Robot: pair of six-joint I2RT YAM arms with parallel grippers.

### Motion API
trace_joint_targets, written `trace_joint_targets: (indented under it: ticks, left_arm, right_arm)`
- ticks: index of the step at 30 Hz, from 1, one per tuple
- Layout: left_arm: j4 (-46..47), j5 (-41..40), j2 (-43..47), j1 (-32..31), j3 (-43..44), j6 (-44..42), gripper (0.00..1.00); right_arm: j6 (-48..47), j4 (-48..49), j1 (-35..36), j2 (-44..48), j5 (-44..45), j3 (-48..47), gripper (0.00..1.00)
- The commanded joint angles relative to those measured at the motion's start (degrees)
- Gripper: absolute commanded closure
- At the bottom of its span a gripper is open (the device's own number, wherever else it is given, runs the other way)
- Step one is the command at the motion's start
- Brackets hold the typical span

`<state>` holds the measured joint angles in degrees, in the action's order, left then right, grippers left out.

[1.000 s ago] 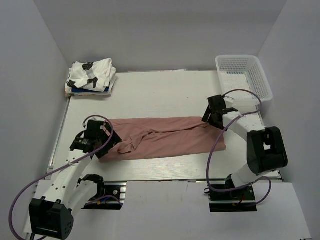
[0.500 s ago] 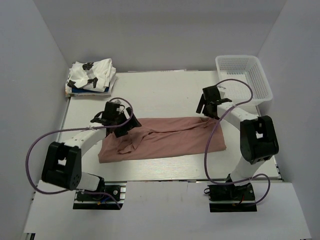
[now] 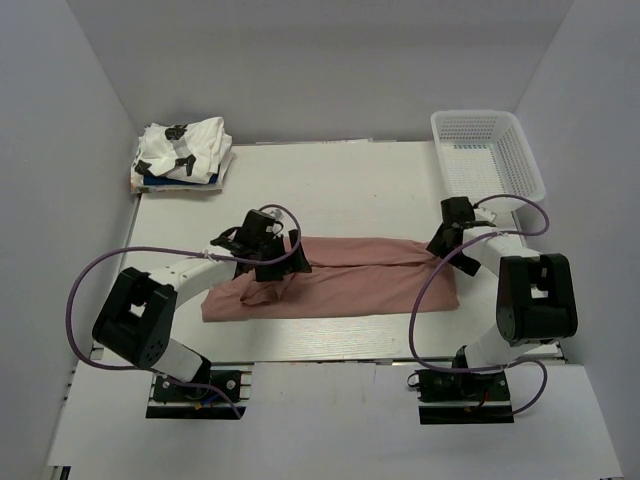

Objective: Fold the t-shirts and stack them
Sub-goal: Fold the other side of the tshirt into a rectangle

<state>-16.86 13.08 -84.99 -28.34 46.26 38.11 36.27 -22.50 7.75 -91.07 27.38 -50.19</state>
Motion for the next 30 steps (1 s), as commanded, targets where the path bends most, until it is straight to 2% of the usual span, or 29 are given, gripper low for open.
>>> trace_joint_targets:
  ticks: [1,6,11,13,16,22,24,25,27,30]
  left_arm:
    - [-1.41,1.60,1.68,-2.68,0.94,-2.42,0.00]
    - [-1.95,5.46,-2.36,-7.25,3.57,-4.26,0.00]
    - [-3.18,7.48,-2.37,-11.12,4.10,-4.97,0.00]
    - [-4.57,7.49,-2.99,-12.88,4.10,-4.97,0.00]
    - [-8.43,2.84,-1.94,-15.25,6.11,-6.12,0.00]
    - [-13.54,-14.89,7.72,-15.87,10.08,-6.82,0.00]
    - [-14.25,-18.08,9.66,-14.21,10.08,-4.81,0.00]
    - [-14.25,-24.36,10.19,-14.20,9.56,-4.19,0.00]
    - [-17.14,-27.66,8.62,-13.51,10.86,-2.17,0.00]
    - [-17.15,-29.25,3.18,-12.88,11.92,-1.46,0.00]
  right_arm:
    - [0.73,2.99,-2.12,3.09,-4.26,1.94,0.10]
    - [-1.20,3.25,-5.19,4.23,-9.62,2.73,0.10]
    - [-1.38,2.55,-6.96,7.39,-9.53,4.31,0.10]
    - [-1.56,1.94,-10.20,9.05,-9.19,4.66,0.10]
    - [-2.60,1.41,-12.14,11.43,-10.66,4.67,0.10]
    - [-9.11,11.23,-11.09,19.69,-26.19,6.77,0.10]
    - [-10.86,12.39,-8.90,21.45,-29.20,5.73,0.10]
    - [-11.39,12.22,-7.85,21.37,-30.87,5.29,0.10]
    - [-12.19,13.26,-2.59,20.58,-32.21,4.31,0.10]
    - [-11.93,14.94,0.07,17.34,-29.58,4.32,0.10]
